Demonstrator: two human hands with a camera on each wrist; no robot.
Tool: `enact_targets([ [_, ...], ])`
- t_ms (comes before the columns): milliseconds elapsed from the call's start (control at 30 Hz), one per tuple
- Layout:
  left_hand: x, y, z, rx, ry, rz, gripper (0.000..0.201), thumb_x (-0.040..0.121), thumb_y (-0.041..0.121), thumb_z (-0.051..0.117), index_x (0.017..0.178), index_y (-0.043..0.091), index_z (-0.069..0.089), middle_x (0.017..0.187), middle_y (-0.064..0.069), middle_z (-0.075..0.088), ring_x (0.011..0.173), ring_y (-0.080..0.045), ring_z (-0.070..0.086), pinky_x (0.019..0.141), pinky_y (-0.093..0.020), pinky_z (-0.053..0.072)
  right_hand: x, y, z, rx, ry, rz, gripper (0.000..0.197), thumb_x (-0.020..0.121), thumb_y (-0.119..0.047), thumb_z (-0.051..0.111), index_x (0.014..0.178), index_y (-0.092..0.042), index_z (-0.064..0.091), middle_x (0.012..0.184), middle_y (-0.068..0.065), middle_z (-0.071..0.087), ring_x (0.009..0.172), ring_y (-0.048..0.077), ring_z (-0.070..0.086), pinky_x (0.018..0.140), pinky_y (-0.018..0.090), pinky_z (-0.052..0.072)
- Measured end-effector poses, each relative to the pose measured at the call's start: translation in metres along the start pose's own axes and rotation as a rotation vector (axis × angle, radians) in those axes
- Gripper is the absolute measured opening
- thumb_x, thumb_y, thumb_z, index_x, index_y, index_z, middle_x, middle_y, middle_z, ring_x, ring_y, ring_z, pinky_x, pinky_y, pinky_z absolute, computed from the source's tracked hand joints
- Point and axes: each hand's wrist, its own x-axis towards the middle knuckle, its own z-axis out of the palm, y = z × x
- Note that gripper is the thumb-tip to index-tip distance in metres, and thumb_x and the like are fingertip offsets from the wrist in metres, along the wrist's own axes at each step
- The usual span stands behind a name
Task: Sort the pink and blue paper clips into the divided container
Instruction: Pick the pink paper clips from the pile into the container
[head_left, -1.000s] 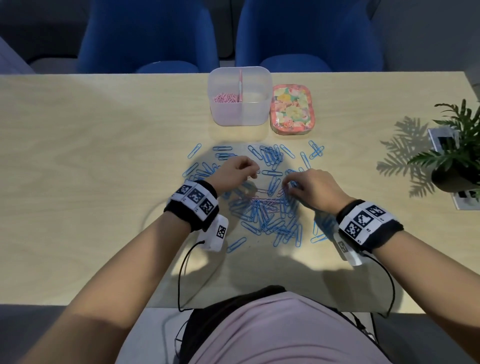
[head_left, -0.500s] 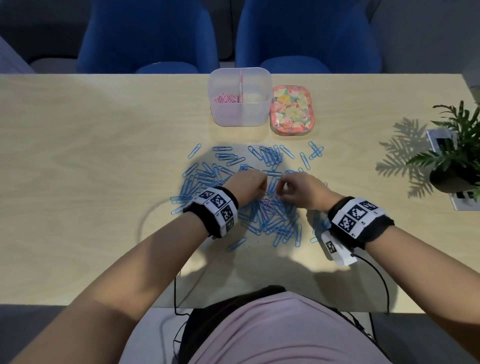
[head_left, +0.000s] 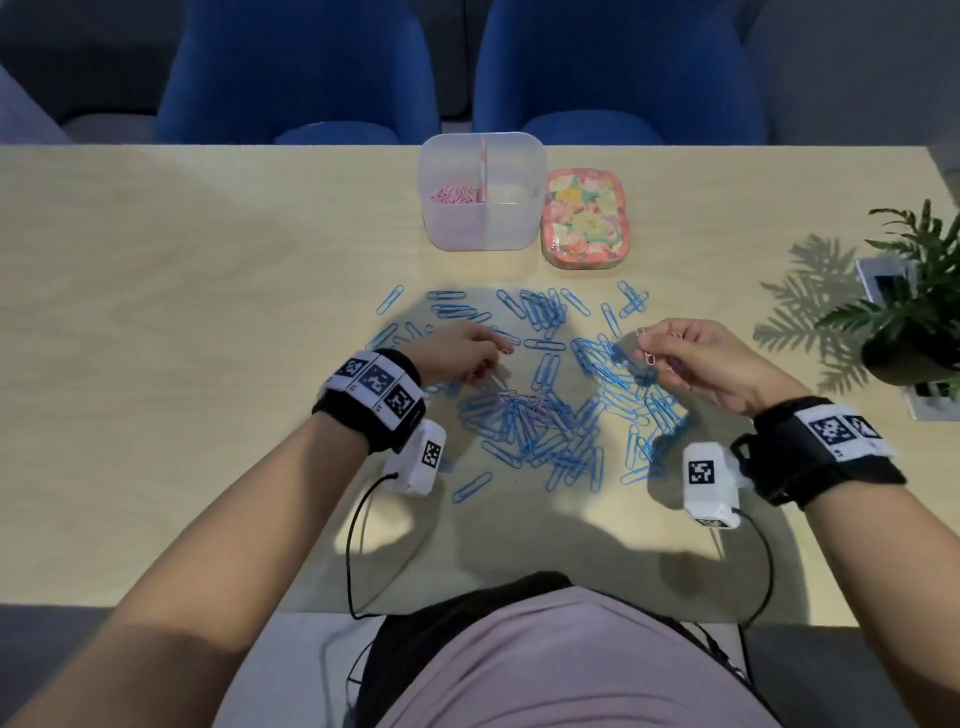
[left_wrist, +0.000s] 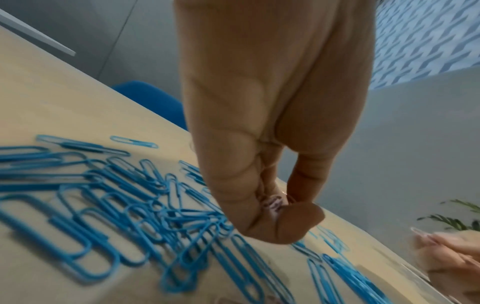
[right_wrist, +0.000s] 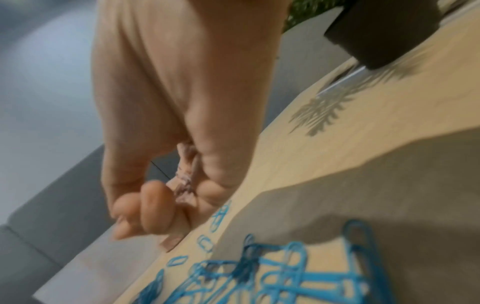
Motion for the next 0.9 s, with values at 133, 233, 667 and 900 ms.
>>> enact_targets([
  [133,0.009,0.004,0.020,0.127,-0.051,0.012,0.027,0.092,0.018,0.052,0.065,0.014,0.048,0.063,-0.001,0.046,0.049,-0.009,0.046,0.042,-0.016,0.035,0.002,0.001,-0.003,0.150,0.098,0.045,0.023,0.090,0.003,0.040,0.086,-0.009,0.059,0.047,-0.002,0.055,0.036,0.006,0.046,0.033,0.013,0.029],
  [233,0.014,0.006,0.038,0.353,-0.045,0.132,0.024,0.088,0.027,0.060,0.068,0.015,0.051,0.065,0.002,0.053,0.051,0.001,0.054,0.052,-0.014,0.042,0.002,0.004,0.012,0.104,0.172,0.042,0.026,0.092,-0.009,0.042,0.068,-0.010,0.049,0.046,0.000,0.044,0.031,0.008,0.037,0.035,0.012,0.021],
  [667,0.003,-0.010,0.025,0.640,0.189,0.311,0.023,0.083,0.035,0.064,0.086,0.012,0.062,0.063,0.008,0.047,0.060,-0.010,0.045,0.052,-0.024,0.029,0.003,0.017,0.074,-1.059,0.136,-0.266,0.021,0.077,-0.041,0.066,0.084,-0.023,0.060,0.075,-0.002,0.056,0.078,0.022,0.054,0.065,0.029,0.033],
  [900,-0.016,-0.042,0.015,0.789,0.119,0.283,0.020,0.078,0.029,0.071,0.087,0.014,0.062,0.076,0.007,0.052,0.074,-0.012,0.049,0.067,-0.025,0.034,-0.008,0.030,0.065,-1.053,0.086,-0.172,0.014,0.078,-0.026,0.068,0.088,-0.020,0.060,0.081,-0.003,0.056,0.089,0.024,0.058,0.067,0.028,0.036],
])
